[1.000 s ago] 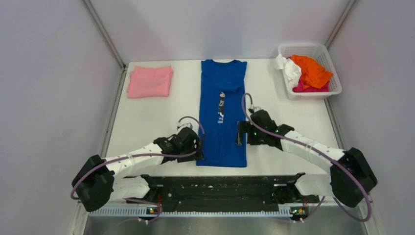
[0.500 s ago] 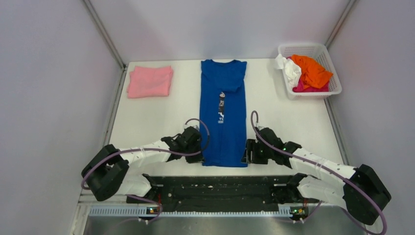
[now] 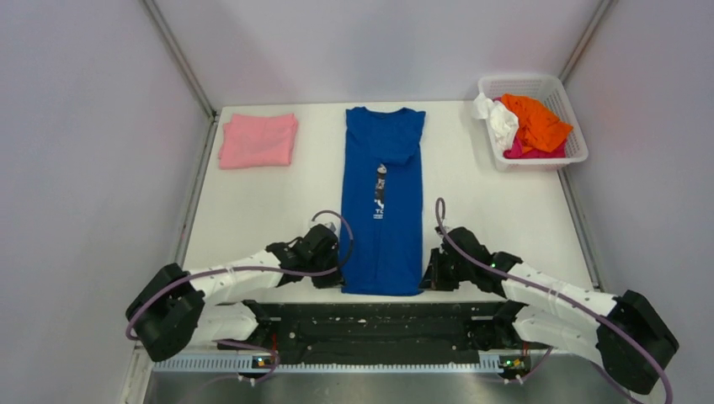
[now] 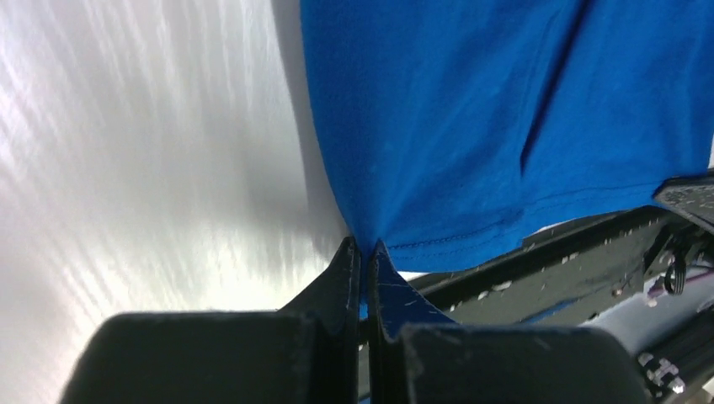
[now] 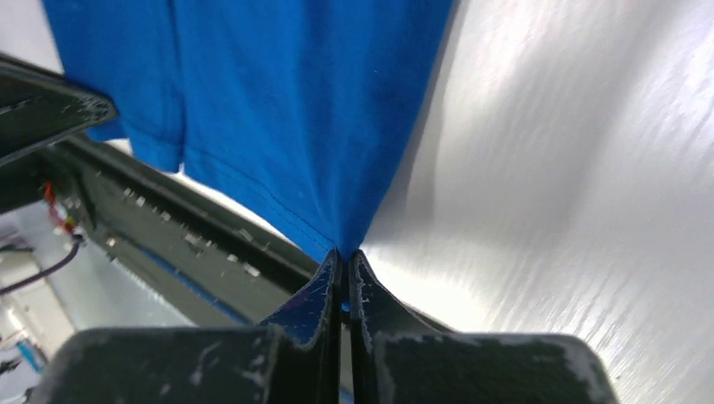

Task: Fold and stack the t-shirts
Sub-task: Grab the bottom of the folded rectangular tshirt with both arms, then fold the folded rectangular tshirt in 1/3 of the way

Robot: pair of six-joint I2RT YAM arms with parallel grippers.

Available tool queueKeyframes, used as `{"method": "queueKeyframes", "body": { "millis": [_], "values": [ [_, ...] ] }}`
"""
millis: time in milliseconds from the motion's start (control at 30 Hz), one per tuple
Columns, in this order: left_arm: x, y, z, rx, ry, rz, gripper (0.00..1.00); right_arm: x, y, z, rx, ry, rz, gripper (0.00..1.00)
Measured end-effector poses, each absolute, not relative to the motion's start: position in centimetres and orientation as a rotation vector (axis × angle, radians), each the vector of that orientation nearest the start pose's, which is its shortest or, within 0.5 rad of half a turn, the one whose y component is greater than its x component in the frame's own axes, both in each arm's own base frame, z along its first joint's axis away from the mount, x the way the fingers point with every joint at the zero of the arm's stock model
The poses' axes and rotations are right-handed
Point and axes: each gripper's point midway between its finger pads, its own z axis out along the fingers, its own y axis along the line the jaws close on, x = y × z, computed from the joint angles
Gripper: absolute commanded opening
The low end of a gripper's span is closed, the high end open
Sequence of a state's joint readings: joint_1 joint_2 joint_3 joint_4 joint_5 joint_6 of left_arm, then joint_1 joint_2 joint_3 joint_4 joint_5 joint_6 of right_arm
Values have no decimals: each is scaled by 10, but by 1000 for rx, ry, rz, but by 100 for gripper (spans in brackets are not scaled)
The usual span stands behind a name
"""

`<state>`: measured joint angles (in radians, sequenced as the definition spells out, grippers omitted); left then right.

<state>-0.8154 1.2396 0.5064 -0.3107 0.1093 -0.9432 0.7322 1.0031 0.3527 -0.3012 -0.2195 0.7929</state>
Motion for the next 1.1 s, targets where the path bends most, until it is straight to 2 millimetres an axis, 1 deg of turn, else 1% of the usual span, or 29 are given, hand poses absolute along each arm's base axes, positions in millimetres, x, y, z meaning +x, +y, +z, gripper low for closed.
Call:
{"method": "queueKeyframes", "body": {
  "millis": [100,167,267,367,467,500,567,600,667,733,800,867,933,1033,1100],
  "values": [
    [128,-217,28,-119,2800,-714,0,115,206,39,-30,2680,921,0],
    [128,-220,40,-92,2767,-761,0,117,210,52,-24,2625,976,0],
    [139,-230,61,-65,2709,-808,0,123,214,64,-12,2574,1005,0],
    [164,-244,83,-68,2634,-847,0,139,218,75,22,2541,1000,0],
    [207,-252,102,-150,2558,-871,0,171,219,90,99,2480,983,0],
    [220,-252,105,-181,2542,-873,0,184,219,95,129,2455,977,0],
    [252,-251,109,-249,2516,-886,0,207,215,102,182,2421,957,0],
    [265,-254,110,-263,2511,-896,0,223,213,106,209,2400,945,0],
    [293,-247,111,-322,2495,-880,0,251,208,112,251,2368,916,0],
    [322,-248,114,-352,2478,-881,0,276,205,117,276,2340,899,0],
    [345,-250,116,-368,2458,-891,0,299,205,120,280,2322,898,0],
    [368,-250,116,-370,2446,-898,0,326,205,121,290,2307,898,0],
    [387,-249,113,-369,2444,-895,0,350,203,119,297,2294,903,0],
    [411,-246,106,-362,2444,-887,0,374,201,108,305,2303,901,0],
    [422,-245,100,-362,2450,-885,0,386,201,102,303,2312,897,0]
  ]
}}
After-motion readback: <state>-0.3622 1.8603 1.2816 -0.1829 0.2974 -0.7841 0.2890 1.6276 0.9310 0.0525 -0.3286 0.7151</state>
